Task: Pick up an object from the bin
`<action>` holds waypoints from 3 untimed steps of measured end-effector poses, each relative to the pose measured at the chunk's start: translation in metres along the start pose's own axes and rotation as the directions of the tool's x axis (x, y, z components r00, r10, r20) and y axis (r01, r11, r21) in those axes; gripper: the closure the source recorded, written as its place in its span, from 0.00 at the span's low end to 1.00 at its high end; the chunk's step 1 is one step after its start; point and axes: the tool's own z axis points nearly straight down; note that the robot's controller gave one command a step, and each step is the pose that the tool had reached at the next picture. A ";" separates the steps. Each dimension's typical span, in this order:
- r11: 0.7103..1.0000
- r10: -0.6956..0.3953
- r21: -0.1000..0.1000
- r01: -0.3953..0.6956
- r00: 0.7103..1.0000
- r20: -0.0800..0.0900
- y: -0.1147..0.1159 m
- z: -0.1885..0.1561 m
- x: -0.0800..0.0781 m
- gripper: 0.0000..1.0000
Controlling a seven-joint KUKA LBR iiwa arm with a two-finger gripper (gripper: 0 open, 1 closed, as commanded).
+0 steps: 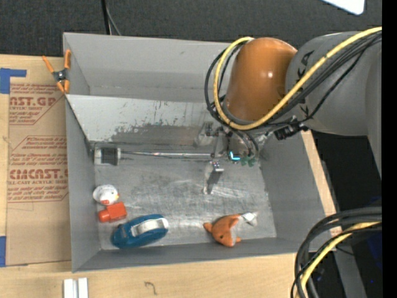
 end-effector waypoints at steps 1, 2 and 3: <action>1.000 0.000 0.000 0.000 1.000 0.002 0.000 -0.002 0.000 0.00; 1.000 0.024 -0.001 -0.024 1.000 0.009 -0.003 0.007 -0.011 0.00; 0.986 -0.166 0.001 0.166 0.986 0.006 -0.044 -0.003 0.039 0.00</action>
Offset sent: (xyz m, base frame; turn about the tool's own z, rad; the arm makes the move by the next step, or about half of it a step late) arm 0.0174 -0.0075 -0.0162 0.0455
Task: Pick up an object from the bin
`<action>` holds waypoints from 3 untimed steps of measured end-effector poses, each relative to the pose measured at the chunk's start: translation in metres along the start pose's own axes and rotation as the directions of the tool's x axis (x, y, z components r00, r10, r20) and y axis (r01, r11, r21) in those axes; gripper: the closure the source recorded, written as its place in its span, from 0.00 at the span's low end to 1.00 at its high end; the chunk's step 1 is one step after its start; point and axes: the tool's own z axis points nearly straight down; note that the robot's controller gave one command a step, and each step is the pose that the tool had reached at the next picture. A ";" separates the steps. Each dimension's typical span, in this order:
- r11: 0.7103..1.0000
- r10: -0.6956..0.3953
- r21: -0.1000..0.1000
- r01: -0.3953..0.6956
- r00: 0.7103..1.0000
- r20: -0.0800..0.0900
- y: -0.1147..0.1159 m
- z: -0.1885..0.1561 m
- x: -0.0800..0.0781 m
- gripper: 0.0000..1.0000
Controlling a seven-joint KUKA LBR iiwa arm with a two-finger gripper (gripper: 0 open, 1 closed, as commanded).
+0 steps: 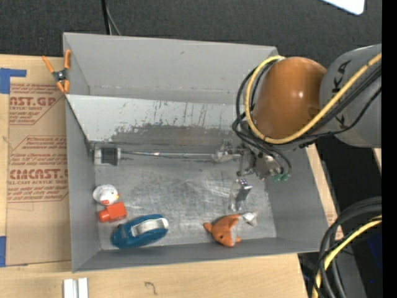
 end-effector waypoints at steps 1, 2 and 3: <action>0.973 -0.229 0.005 0.229 0.973 0.008 -0.003 0.047 -0.006 0.00; 0.960 -0.280 0.002 0.280 0.960 0.007 -0.001 0.071 -0.007 0.00; 0.921 -0.389 -0.001 0.389 0.921 0.000 -0.041 0.074 0.015 0.00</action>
Offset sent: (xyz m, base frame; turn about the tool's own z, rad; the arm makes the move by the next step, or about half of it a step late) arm -0.0318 -0.0613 -0.1118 -0.2465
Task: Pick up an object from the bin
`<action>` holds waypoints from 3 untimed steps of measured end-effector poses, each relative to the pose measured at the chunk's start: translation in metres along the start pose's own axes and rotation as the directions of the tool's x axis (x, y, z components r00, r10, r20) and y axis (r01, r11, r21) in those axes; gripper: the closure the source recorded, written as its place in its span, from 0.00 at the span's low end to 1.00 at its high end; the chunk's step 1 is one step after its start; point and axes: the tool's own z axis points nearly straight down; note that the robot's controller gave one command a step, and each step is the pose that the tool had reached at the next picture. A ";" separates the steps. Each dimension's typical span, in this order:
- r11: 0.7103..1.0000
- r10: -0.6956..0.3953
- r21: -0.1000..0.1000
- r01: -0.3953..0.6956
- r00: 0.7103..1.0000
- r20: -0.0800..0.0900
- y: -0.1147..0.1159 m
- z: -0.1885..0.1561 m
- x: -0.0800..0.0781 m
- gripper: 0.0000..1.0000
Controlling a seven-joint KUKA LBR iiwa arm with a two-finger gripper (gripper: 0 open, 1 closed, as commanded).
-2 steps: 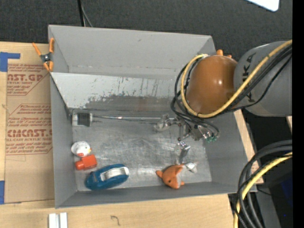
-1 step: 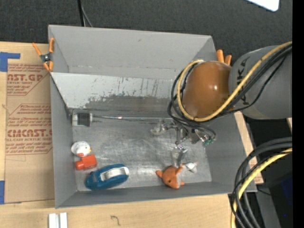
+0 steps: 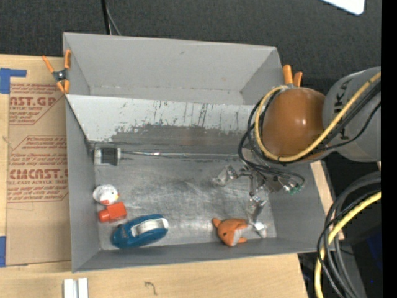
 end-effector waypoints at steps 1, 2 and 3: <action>0.996 -0.092 -0.003 0.092 0.996 -0.003 -0.005 0.031 0.042 0.00; 0.937 -0.350 0.002 0.350 0.937 0.004 0.028 0.040 0.027 1.00; 0.937 -0.350 0.002 0.350 0.937 0.004 0.028 0.040 0.027 1.00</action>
Offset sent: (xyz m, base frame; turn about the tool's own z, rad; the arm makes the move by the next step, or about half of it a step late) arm -0.0387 0.0073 -0.0410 -0.3584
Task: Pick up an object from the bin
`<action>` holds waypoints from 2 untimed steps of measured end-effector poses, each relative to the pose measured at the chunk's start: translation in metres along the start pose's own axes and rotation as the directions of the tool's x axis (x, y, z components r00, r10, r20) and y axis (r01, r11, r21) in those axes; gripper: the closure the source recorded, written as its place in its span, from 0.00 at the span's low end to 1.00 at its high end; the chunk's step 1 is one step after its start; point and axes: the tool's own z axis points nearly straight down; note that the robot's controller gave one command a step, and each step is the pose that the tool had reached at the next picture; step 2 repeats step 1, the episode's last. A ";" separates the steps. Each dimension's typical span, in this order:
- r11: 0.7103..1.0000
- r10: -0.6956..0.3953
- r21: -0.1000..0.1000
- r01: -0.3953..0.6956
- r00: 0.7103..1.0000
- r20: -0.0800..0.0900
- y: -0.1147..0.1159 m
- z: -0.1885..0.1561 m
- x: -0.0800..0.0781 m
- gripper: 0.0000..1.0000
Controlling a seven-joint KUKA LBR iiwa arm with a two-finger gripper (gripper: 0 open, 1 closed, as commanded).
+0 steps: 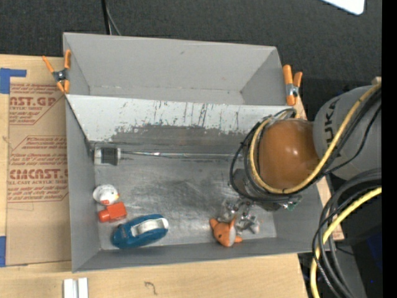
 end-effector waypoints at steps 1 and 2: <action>0.989 -0.148 0.002 0.148 0.989 0.000 0.029 -0.207 -0.020 1.00; 0.989 -0.148 0.002 0.148 0.989 0.000 0.029 -0.207 -0.020 1.00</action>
Offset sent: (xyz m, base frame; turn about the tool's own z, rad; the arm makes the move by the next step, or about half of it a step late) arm 0.0000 0.0000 0.0000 0.0000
